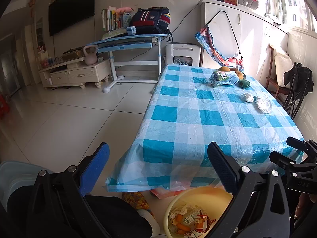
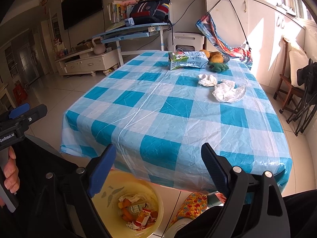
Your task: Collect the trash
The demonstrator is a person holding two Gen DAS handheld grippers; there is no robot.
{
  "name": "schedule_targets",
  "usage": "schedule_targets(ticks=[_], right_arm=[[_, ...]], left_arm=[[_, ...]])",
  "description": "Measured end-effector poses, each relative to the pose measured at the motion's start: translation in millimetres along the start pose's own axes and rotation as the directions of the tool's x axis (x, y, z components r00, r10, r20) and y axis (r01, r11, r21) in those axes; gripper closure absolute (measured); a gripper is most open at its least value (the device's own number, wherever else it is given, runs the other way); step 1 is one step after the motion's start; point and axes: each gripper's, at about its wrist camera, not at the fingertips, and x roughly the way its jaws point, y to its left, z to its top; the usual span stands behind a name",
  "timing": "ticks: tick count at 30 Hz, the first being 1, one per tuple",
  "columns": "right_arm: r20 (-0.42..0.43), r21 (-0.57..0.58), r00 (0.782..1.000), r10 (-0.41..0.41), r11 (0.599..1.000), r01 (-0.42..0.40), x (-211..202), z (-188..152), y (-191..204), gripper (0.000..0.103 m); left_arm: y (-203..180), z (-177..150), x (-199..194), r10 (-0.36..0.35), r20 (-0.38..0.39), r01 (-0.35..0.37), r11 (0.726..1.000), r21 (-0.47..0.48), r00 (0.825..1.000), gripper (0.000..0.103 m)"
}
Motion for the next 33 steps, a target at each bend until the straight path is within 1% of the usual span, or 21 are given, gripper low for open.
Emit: schedule_targets(ticks=[33], right_arm=[[-0.008, 0.006, 1.000, 0.004, 1.000, -0.004, 2.9, -3.3, 0.9, 0.019]], left_arm=[[3.2, -0.5, -0.5, -0.001, 0.001, 0.001, 1.000, -0.003, 1.000, 0.007]])
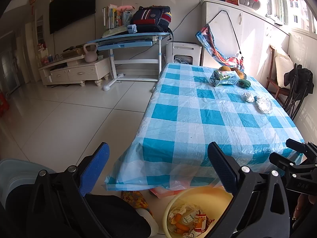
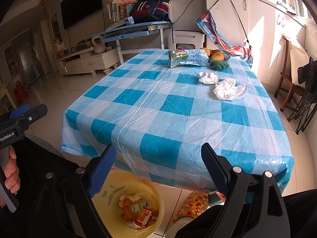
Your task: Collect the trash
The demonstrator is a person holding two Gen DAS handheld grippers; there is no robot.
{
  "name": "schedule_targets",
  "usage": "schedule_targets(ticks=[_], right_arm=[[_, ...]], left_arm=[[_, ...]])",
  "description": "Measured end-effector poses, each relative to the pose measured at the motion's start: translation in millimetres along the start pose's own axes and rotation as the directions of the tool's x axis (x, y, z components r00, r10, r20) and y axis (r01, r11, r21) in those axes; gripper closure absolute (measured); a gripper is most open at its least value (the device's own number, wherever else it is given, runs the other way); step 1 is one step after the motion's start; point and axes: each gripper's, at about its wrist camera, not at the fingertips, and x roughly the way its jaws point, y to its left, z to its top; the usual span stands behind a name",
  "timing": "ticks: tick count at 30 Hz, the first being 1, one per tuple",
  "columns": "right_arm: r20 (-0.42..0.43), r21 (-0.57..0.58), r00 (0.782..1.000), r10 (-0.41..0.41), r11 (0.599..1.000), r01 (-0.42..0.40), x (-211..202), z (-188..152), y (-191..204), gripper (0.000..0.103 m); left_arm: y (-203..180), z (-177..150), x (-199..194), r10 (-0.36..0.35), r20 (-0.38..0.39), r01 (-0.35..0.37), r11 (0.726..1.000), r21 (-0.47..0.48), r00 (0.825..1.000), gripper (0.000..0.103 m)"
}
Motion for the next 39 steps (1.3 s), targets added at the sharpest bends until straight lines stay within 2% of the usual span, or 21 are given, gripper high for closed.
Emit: schedule_targets(ticks=[39], right_arm=[[-0.001, 0.004, 1.000, 0.001, 1.000, -0.001, -0.8, 0.6, -1.1, 0.019]], left_arm=[[2.6, -0.6, -1.9, -0.003, 0.004, 0.003, 1.000, -0.009, 1.000, 0.007]])
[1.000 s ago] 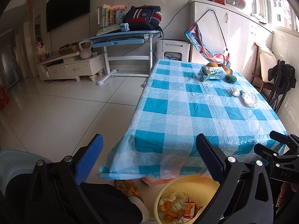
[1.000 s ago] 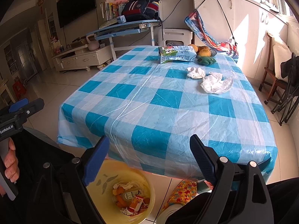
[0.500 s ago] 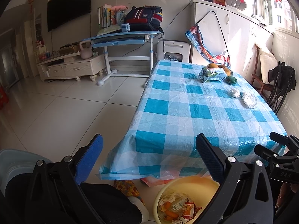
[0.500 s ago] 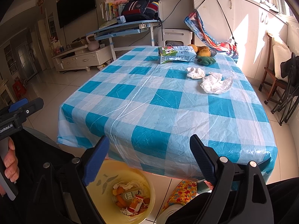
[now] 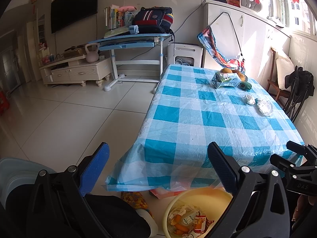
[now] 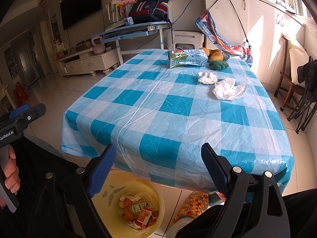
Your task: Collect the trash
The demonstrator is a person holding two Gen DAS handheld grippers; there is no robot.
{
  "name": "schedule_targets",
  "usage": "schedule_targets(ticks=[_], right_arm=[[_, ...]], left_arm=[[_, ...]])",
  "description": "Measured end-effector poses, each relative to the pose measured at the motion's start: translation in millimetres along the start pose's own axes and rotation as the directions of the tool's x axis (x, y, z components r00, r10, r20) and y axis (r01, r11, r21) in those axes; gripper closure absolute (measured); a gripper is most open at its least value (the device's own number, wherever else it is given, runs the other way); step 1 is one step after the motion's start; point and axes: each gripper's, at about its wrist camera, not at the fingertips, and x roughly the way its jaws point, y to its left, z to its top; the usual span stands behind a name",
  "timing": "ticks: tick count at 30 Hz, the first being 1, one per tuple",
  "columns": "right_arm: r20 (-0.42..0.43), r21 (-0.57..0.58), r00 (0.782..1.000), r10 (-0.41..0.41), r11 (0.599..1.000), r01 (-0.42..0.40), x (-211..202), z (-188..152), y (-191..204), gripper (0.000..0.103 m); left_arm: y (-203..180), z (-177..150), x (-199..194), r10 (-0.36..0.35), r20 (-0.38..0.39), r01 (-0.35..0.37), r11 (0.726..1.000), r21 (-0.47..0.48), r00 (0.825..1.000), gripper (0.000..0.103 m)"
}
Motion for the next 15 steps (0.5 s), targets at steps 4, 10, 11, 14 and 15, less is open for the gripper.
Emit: schedule_targets(ticks=[4, 10, 11, 14, 15], right_arm=[[0.000, -0.001, 1.000, 0.000, 1.000, 0.000, -0.2, 0.3, -0.1, 0.019], [0.001, 0.001, 1.000, 0.000, 1.000, 0.000, -0.5, 0.6, -0.5, 0.019], [0.000, 0.000, 1.000, 0.001, 1.000, -0.001, -0.5, 0.2, -0.3, 0.019], [0.000, -0.001, 1.000, 0.001, 1.000, -0.001, -0.6, 0.3, -0.4, 0.019], [0.000, 0.000, 1.000, 0.001, 1.000, -0.001, -0.7, 0.3, -0.6, 0.019]], left_arm=[[-0.4, -0.2, -0.3, 0.000, 0.000, 0.000, 1.000, 0.001, 1.000, 0.007], [0.5, -0.3, -0.4, -0.001, 0.000, 0.001, 1.000, -0.003, 1.000, 0.007], [0.2, -0.3, -0.5, -0.001, 0.000, 0.001, 1.000, -0.003, 1.000, 0.007], [1.8, -0.3, -0.3, -0.001, 0.000, 0.001, 1.000, -0.001, 1.000, 0.007], [2.0, -0.3, -0.3, -0.002, 0.000, 0.002, 1.000, -0.002, 1.000, 0.007]])
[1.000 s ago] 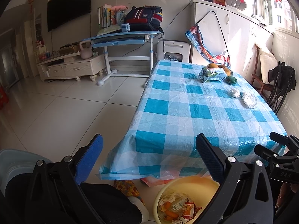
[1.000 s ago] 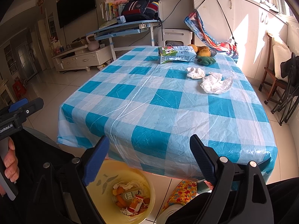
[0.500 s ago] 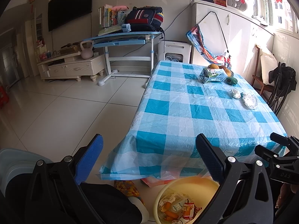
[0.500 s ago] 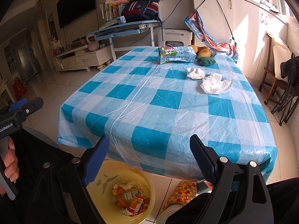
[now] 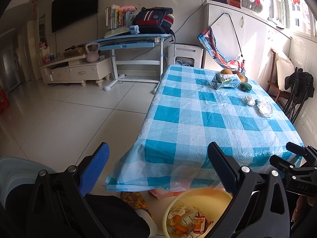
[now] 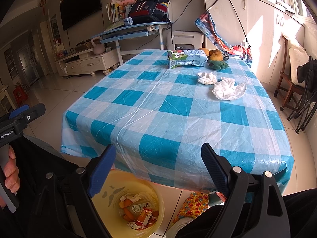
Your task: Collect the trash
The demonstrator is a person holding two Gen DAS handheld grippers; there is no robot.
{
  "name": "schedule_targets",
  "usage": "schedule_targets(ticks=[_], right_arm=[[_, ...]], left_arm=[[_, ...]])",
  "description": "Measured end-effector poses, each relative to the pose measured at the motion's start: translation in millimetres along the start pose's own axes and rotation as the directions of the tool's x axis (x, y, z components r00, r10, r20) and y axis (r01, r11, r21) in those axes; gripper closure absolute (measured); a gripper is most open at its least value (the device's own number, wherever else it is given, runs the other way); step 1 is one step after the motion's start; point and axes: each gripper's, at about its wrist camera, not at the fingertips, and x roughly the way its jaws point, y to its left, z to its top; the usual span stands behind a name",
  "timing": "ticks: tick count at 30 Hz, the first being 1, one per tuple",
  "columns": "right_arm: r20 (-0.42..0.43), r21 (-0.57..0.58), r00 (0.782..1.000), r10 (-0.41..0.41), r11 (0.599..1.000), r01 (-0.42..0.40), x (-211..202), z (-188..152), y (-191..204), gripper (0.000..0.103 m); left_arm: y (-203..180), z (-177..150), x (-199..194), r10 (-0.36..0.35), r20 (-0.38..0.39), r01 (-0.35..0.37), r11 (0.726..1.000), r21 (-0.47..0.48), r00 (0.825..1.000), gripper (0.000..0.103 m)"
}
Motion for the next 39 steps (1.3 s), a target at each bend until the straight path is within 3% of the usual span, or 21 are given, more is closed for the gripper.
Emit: schedule_targets(ticks=[5, 9, 15, 21, 29, 34, 39], right_arm=[[-0.011, 0.051, 1.000, 0.010, 0.999, -0.010, 0, 4, -8, 0.019], [-0.021, 0.137, 1.000, 0.010, 0.991, -0.007, 1, 8, -25, 0.019], [-0.067, 0.189, 0.998, 0.000, 0.982, 0.012, 15, 23, -52, 0.019], [-0.101, 0.256, 0.995, -0.010, 0.966, 0.036, 39, 49, -91, 0.019], [-0.140, 0.232, 0.990, -0.026, 0.971, 0.058, 76, 94, -125, 0.019], [-0.181, 0.247, 0.983, 0.009, 0.968, 0.036, 97, 97, -135, 0.024], [-0.186, 0.251, 0.982, 0.020, 0.968, 0.028, 106, 101, -140, 0.029]], left_arm=[[5, 2, 1, -0.034, -0.012, 0.033, 0.999, -0.043, 0.999, 0.007], [2, 17, 9, -0.109, -0.015, 0.108, 0.991, -0.079, 0.994, 0.007], [-42, 52, 45, -0.193, -0.038, 0.193, 0.981, 0.000, 0.981, 0.007], [-110, 86, 104, -0.289, -0.087, 0.294, 0.954, 0.054, 0.953, 0.007], [-168, 144, 183, -0.267, -0.080, 0.277, 0.948, 0.159, 0.960, 0.007], [-205, 181, 225, -0.273, -0.092, 0.288, 0.895, 0.340, 0.958, 0.007], [-255, 195, 268, -0.258, -0.149, 0.297, 0.791, 0.535, 0.955, 0.007]])
